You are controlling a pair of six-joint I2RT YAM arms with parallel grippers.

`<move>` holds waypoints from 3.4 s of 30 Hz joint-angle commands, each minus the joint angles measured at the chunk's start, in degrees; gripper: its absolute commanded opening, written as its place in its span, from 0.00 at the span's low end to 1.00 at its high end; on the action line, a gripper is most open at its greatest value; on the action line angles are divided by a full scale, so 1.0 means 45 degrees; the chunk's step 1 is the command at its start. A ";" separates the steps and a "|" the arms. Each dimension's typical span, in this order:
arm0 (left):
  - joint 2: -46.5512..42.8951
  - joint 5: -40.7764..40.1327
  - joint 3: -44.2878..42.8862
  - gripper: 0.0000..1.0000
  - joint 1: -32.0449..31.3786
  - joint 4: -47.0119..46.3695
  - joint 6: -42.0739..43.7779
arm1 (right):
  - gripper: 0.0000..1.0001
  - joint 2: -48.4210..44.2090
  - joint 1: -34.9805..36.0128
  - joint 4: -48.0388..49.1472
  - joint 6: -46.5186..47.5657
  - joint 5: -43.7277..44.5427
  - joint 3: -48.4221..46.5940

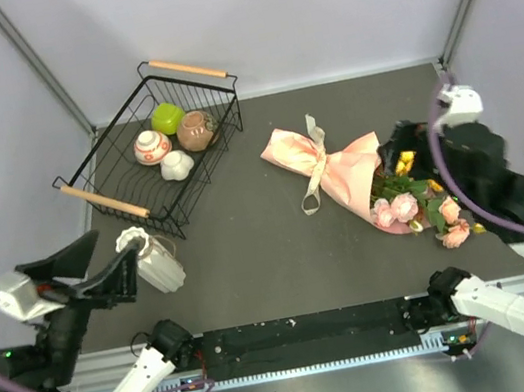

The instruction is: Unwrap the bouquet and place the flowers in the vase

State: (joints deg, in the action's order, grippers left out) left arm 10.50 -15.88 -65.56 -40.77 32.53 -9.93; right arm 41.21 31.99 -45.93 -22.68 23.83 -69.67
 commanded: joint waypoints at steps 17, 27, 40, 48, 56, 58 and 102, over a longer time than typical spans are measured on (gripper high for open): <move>0.3700 0.4562 0.2654 0.99 0.0057 0.1051 -0.1424 | 0.99 1.0544 0.0724 0.8799 -0.1716 -0.3205 -0.0431; 0.4733 0.5597 0.4157 0.97 0.0057 -0.0701 -0.2380 | 0.93 1.3167 0.0802 1.0988 -0.3125 -0.0202 -0.1394; 1.2796 0.7787 0.3166 0.76 -0.0021 -0.6545 -0.3829 | 0.74 1.2717 -0.2440 1.2998 -0.1235 -0.4982 0.1652; 1.8652 0.5699 -0.0833 0.53 -0.0099 -0.8534 -0.3008 | 0.72 1.4102 -0.2674 1.3196 -0.0663 -0.6663 0.0718; 2.2625 0.4253 -0.4433 0.34 0.0057 -0.9572 -0.2948 | 0.61 1.4378 -0.3006 1.3332 -0.0840 -0.7367 0.0442; 2.3036 0.4037 -0.4493 0.32 0.0212 -0.9961 -0.3104 | 0.61 1.4241 -0.3104 1.3410 -0.0840 -0.7406 0.0714; 2.6045 0.6908 -0.4457 0.25 0.2674 -1.2541 -0.5877 | 0.49 1.3479 -0.4569 1.5812 -0.1641 -0.9886 0.2220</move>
State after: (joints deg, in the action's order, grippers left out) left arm 127.22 13.98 -86.35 -29.15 -24.10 -33.78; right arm 103.33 11.44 23.97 -32.47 -18.50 -58.48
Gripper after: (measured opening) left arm 0.278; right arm 0.498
